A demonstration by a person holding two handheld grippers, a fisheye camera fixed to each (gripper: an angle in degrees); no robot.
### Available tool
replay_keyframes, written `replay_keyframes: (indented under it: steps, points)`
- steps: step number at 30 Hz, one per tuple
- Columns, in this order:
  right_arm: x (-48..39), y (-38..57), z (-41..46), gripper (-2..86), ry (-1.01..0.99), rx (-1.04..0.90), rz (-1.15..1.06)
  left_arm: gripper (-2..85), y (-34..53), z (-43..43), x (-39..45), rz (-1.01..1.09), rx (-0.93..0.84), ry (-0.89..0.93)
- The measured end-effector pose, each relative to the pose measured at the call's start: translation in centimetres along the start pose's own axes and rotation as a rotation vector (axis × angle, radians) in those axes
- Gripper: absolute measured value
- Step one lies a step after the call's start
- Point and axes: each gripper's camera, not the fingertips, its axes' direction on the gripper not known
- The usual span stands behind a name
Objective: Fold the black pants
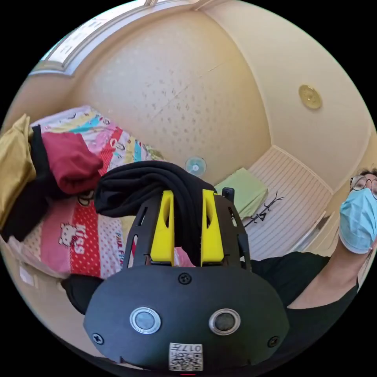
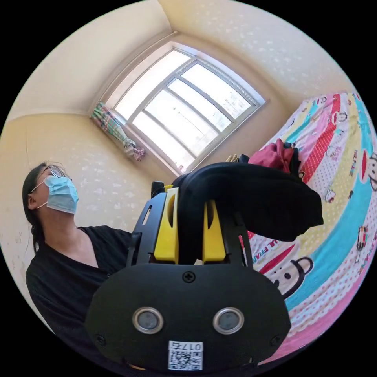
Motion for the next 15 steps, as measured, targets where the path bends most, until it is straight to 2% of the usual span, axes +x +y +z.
replay_keyframes:
  steps: [3,5,7,8,10,11,13,15]
  points:
    - [2.0,-7.0,5.5,9.0,0.048,0.042,-0.11,10.7,-5.2,-1.5,-4.6,-0.049,0.139,-0.052]
    - [6.3,-9.9,9.2,9.4,0.006,0.022,0.041,10.8,-7.6,-0.6,-8.9,-0.128,0.112,-0.13]
    - [11.0,-10.8,13.3,9.9,0.077,-0.038,0.172,11.7,-8.0,1.8,-15.9,-0.338,-0.012,-0.302]
    - [14.2,-10.2,16.4,10.9,0.181,-0.107,0.231,12.1,-7.6,2.6,-17.4,-0.368,-0.051,-0.371]
    - [19.0,-7.0,20.8,12.9,0.32,-0.257,0.348,13.4,-3.9,6.4,-22.1,-0.502,-0.289,-0.586]
    - [21.2,-3.8,22.5,14.3,0.355,-0.34,0.417,13.6,-2.6,7.2,-22.7,-0.515,-0.338,-0.582]
    - [21.3,1.1,22.5,15.1,0.385,-0.316,0.398,13.4,3.0,6.8,-21.2,-0.443,-0.237,-0.511]
    - [19.0,7.5,20.2,12.9,0.42,-0.267,0.3,10.3,6.8,6.4,-19.7,-0.409,-0.244,-0.495]
